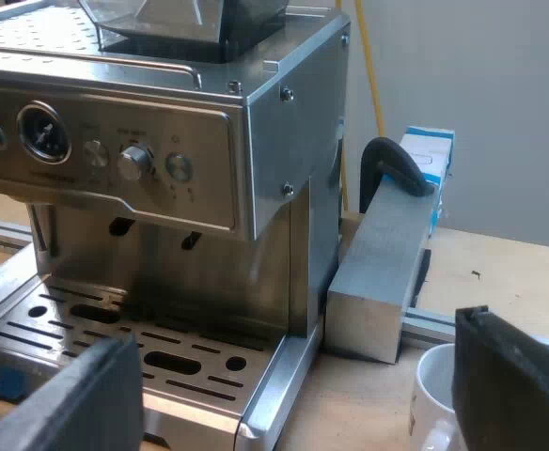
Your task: Grind coffee beans and then tamp
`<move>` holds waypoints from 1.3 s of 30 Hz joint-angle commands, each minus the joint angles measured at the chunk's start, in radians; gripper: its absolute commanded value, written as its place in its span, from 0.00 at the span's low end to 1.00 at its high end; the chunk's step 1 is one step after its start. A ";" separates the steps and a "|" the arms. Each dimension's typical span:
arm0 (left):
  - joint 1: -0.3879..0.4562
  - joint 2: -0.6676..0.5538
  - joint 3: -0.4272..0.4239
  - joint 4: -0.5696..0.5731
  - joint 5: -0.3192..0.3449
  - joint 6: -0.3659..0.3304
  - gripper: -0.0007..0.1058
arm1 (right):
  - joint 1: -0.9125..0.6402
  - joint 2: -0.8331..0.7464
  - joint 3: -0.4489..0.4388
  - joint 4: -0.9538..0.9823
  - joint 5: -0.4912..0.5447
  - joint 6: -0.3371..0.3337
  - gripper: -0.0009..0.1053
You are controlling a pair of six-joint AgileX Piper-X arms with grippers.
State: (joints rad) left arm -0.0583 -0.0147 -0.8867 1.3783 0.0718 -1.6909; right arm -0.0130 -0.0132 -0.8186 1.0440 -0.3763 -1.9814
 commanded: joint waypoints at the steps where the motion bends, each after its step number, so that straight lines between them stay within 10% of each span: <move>1: 0.000 -0.139 0.020 -0.069 -0.047 -0.001 0.62 | -0.005 -0.041 0.018 -0.008 -0.010 -0.012 0.67; 18: 0.000 -0.137 0.298 -0.263 -0.046 -0.001 0.62 | -0.005 -0.041 0.154 -0.008 -0.010 -0.012 0.67; 39: 0.000 -0.137 0.374 -0.362 -0.031 -0.001 0.62 | -0.005 -0.039 0.297 -0.016 -0.019 0.015 0.67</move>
State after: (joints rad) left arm -0.0583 -0.0128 -0.5174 1.0388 0.0416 -1.6909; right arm -0.0130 -0.0114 -0.5176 1.0434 -0.3797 -1.9617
